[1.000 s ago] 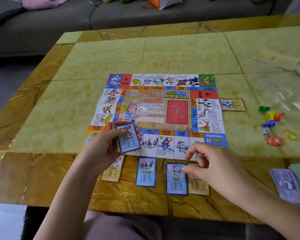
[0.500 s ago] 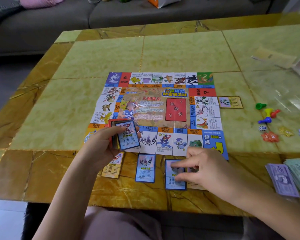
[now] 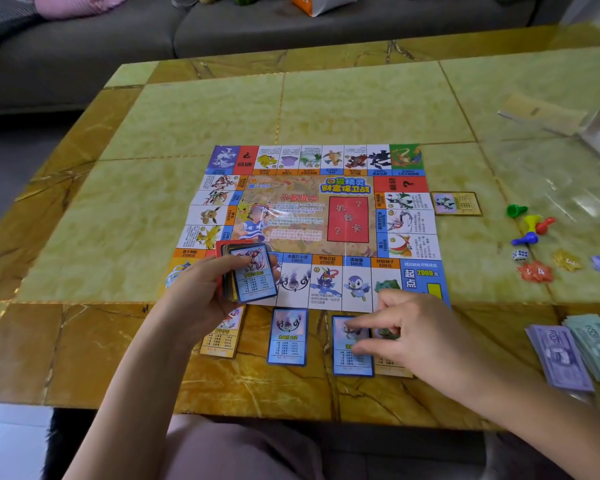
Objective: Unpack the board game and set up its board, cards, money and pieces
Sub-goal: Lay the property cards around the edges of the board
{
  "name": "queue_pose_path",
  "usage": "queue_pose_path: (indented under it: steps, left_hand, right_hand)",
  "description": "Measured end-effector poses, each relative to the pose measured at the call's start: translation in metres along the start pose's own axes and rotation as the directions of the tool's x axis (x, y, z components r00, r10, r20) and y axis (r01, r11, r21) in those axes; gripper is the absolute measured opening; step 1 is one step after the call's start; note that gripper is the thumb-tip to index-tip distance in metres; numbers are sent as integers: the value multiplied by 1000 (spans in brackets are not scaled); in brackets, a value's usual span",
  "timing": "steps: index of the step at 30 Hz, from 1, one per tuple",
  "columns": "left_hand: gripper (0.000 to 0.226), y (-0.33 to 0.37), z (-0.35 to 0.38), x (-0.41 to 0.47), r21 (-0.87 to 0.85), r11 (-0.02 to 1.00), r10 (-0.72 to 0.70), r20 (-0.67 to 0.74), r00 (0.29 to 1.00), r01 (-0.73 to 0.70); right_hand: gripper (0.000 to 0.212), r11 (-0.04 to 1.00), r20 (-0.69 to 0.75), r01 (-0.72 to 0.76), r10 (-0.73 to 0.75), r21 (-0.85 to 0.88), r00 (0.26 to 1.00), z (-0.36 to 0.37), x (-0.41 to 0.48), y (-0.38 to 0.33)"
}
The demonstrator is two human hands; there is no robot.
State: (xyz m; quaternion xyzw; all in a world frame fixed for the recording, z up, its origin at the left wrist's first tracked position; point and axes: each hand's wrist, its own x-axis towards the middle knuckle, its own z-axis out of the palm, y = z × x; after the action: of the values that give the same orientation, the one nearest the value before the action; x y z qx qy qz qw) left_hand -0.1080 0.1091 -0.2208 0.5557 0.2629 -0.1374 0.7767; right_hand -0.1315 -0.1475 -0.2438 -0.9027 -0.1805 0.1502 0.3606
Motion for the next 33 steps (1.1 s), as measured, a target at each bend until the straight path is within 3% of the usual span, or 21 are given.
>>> queue_pose_path:
  steps: [18, 23, 28, 33]
  left_hand:
    - [25, 0, 0, -2, 4, 1000, -17, 8, 1000, 17]
    - [40, 1, 4, -9, -39, 997, -57, 169, 984, 64]
    - [40, 1, 13, -16, -58, 994, -66, 330, 942, 90]
    - [45, -4, 18, -15, 41, 997, -75, 367, 927, 65]
  right_hand:
    - [38, 997, -30, -20, 18, -71, 999, -4, -5, 0]
    - [35, 997, -18, -18, 17, -72, 1000, -4, -4, -2]
    - [14, 991, -129, 21, -4, 136, 992, -13, 2, -9]
    - [14, 938, -145, -25, 80, 346, 986, -25, 23, -22]
